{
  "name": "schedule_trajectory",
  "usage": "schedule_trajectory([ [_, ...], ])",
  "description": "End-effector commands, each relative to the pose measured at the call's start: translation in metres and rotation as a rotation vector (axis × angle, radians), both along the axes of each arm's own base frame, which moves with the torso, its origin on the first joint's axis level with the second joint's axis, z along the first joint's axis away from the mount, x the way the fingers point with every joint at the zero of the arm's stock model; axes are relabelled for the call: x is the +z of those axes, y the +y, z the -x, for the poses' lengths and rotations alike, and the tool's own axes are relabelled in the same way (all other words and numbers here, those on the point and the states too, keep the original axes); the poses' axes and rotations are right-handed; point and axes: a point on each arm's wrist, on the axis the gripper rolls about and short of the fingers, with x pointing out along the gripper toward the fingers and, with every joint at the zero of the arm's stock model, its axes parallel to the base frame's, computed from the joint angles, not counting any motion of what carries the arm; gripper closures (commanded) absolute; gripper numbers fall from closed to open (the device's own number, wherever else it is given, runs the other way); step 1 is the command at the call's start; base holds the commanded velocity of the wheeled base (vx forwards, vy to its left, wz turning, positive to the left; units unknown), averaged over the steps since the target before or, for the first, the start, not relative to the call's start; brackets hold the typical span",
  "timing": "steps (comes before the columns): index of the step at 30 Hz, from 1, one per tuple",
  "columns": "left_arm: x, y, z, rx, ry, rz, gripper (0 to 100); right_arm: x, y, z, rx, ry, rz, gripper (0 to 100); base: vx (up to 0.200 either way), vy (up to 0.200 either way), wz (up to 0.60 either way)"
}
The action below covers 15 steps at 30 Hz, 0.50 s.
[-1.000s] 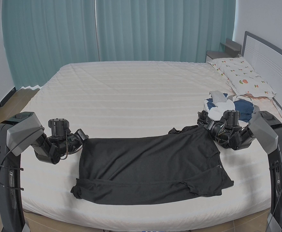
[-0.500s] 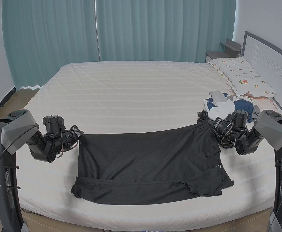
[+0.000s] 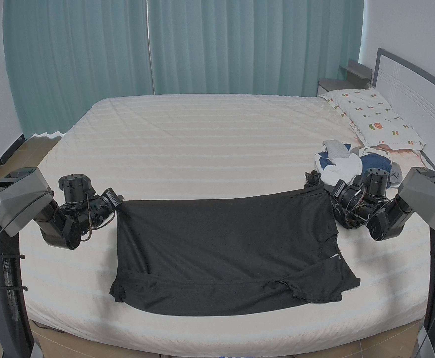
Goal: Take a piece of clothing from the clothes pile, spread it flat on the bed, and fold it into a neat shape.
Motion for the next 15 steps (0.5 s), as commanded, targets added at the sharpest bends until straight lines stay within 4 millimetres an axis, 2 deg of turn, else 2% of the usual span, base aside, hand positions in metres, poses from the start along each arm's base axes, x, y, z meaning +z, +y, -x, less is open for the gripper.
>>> schedule_trajectory([
  [1, -0.001, 0.001, 0.001, -0.004, -0.001, -0.024, 100, -0.004, 0.001, -0.001, 0.002, 0.007, 0.002, 100, 0.000, 0.000, 0.00],
  [10, -0.003, 0.000, 0.014, -0.031, 0.009, -0.075, 100, 0.015, -0.008, 0.011, 0.001, -0.004, -0.003, 100, 0.000, 0.000, 0.00],
  [15, 0.002, 0.000, 0.019, -0.036, 0.004, -0.076, 100, 0.014, -0.015, 0.022, 0.016, 0.026, -0.009, 100, 0.000, 0.000, 0.00],
])
